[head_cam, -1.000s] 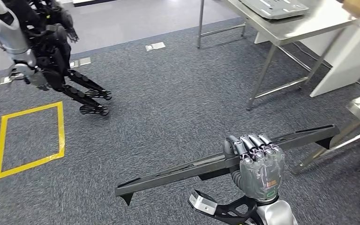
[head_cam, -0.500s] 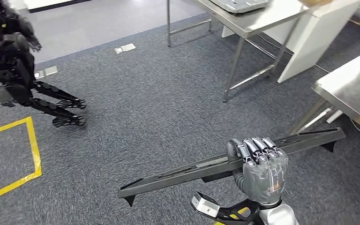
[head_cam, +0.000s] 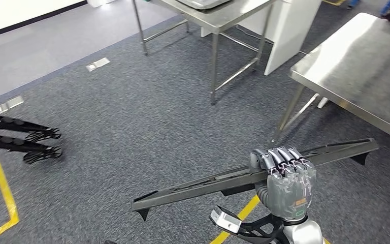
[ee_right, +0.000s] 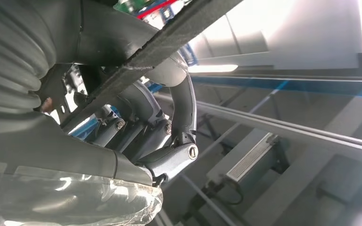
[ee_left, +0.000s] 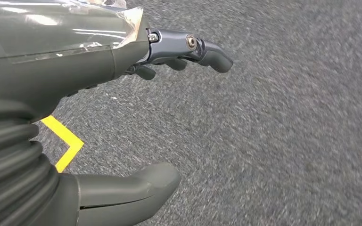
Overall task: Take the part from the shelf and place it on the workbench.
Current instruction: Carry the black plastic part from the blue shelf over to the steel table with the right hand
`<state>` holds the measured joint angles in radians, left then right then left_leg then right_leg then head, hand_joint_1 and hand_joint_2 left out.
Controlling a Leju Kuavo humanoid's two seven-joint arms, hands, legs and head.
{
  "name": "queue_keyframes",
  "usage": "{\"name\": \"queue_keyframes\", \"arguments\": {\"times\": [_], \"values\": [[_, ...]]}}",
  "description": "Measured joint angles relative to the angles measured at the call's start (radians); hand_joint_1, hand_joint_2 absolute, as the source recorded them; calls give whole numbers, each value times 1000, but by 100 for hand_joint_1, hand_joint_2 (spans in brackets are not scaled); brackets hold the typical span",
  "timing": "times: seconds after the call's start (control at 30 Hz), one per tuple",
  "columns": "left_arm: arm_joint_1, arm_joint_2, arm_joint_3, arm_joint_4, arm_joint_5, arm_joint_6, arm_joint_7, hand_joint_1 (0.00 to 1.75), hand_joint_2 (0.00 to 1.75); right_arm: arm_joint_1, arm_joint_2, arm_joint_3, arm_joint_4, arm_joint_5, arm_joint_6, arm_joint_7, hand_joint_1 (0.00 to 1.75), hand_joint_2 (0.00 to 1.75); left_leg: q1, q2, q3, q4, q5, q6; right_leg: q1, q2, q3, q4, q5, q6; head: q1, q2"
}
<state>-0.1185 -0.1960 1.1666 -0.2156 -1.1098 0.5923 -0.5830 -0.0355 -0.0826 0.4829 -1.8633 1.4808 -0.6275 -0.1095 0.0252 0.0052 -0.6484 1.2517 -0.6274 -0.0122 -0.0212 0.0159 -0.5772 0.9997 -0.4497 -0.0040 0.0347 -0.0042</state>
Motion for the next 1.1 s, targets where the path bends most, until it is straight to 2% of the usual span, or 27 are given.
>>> {"name": "queue_keyframes", "arguments": {"times": [0.03,0.07,0.1,0.17,0.23,0.3,0.33,0.4,0.43,0.47,0.5,0.53,0.57,0.6,0.67,0.7,0.73,0.77,0.8,0.83,0.87,0.9,0.97,1.0,1.03,1.07,1.1], "values": [[1,0,0,0,0,0,1,0,175,3,0,0,0,0,0,0,175,175,0,-3,-21,33,-3,2,3,15,0,0,0,-1,-1,0],[1,1,0,0,1,0,2,0,175,5,0,0,0,0,-1,0,175,175,-1,-6,-23,26,16,6,6,29,1,1,1,-2,-1,0],[1,2,0,0,1,0,2,0,175,7,0,0,0,0,-1,0,175,175,-1,-12,-5,-20,51,12,7,44,2,1,1,-2,-1,0],[1,5,0,0,1,0,3,0,175,8,0,0,0,-2,-3,0,175,175,-3,-55,55,-156,122,28,11,70,3,2,2,-1,-1,0],[1,8,0,0,1,1,3,0,175,8,0,-1,1,-3,-5,0,175,175,-6,-86,90,-233,146,37,12,91,-1,2,4,5,0,0],[-1,8,0,0,1,2,3,0,175,10,0,-2,1,-4,-7,0,175,175,-11,-70,95,-246,148,40,11,111,-11,-1,9,17,1,0],[-2,7,0,0,1,3,4,0,175,11,0,-2,1,-5,-8,0,175,175,-11,-58,98,-254,154,44,11,107,-16,1,10,23,1,0],[-2,7,0,-1,1,4,4,0,175,9,-1,-5,2,-8,-11,0,175,175,-8,-32,106,-273,164,53,16,63,-47,51,-14,24,4,0],[-1,7,0,-1,1,4,4,0,175,8,-1,-7,3,-11,-14,0,175,175,-8,-19,108,-279,167,56,15,33,-74,107,-39,20,6,0],[0,7,0,-1,1,4,4,0,175,7,-2,-8,5,-15,-17,0,175,175,-8,-4,109,-280,167,58,14,14,-110,176,-67,19,9,0],[0,7,0,-1,1,5,4,0,175,8,-4,-8,7,-18,-19,0,175,175,-8,10,108,-280,167,57,11,5,-143,239,-88,20,10,0],[0,7,1,-1,1,5,4,0,175,10,-6,-9,10,-20,-21,0,175,175,-8,24,108,-280,166,56,8,0,-162,277,-97,26,10,0],[0,7,1,0,1,5,4,0,175,11,-8,-9,12,-22,-22,0,175,175,-6,37,108,-280,164,54,4,-5,-162,278,-91,35,10,0],[0,6,1,0,1,5,4,0,175,12,-9,-9,15,-23,-23,0,175,175,-4,49,110,-279,162,50,-1,-12,-140,236,-71,46,10,0],[0,6,1,0,1,5,3,0,175,10,-10,-10,17,-25,-23,0,175,175,-3,71,114,-274,153,38,-5,-56,-59,93,-23,65,12,0],[0,7,0,-1,1,5,3,0,175,10,-10,-10,19,-25,-23,-1,175,175,-4,80,117,-271,148,30,-5,-75,-28,37,-7,66,12,0],[0,7,0,-1,1,5,3,0,175,9,-11,-10,19,-26,-23,-1,175,175,-7,89,119,-269,144,23,-3,-87,-10,5,0,61,9,0],[-1,8,0,-1,1,6,3,0,175,9,-11,-10,21,-26,-23,-1,175,175,-9,99,122,-268,141,17,1,-86,-6,-3,1,53,6,0],[-2,8,0,-1,1,6,3,0,175,10,-11,-11,22,-25,-23,-1,175,175,-8,110,126,-269,139,13,1,-71,-8,-2,2,44,0,0],[-4,7,0,-1,1,6,3,0,175,11,-11,-12,22,-23,-23,-1,175,175,-4,110,129,-268,135,8,-2,-59,-8,-1,2,36,-5,0],[-5,7,0,-1,1,6,3,0,175,12,-11,-12,23,-22,-23,-1,175,175,0,95,127,-258,123,3,-4,-47,-8,-2,3,29,-10,0],[-6,7,0,-1,1,6,3,0,175,12,-10,-13,23,-20,-23,-1,175,175,3,70,115,-228,101,0,-7,-35,-7,-2,4,21,-15,0],[-4,8,0,-1,1,6,3,0,175,12,-7,-13,23,-18,-23,-1,175,175,4,14,58,-109,36,-1,-5,-13,-7,-2,5,9,-33,0],[-2,8,0,-1,1,6,4,0,175,13,-6,-13,24,-16,-23,-1,175,175,4,3,21,-40,8,0,-1,0,-7,-2,5,5,-41,0],[-1,8,0,-1,2,6,4,0,175,13,-6,-13,25,-14,-23,-1,175,175,3,-2,-8,7,-2,2,3,14,-7,-2,6,3,-48,0],[-1,8,0,-1,2,6,5,0,175,14,-6,-13,26,-13,-23,-1,175,175,2,-4,-21,21,7,7,7,29,-6,-2,6,2,-53,0],[-1,8,1,-1,3,6,5,0,175,14,-6,-13,27,-12,-23,-1,175,175,0,-7,-15,-5,37,14,11,44,-5,-2,7,1,-55,0]]}}
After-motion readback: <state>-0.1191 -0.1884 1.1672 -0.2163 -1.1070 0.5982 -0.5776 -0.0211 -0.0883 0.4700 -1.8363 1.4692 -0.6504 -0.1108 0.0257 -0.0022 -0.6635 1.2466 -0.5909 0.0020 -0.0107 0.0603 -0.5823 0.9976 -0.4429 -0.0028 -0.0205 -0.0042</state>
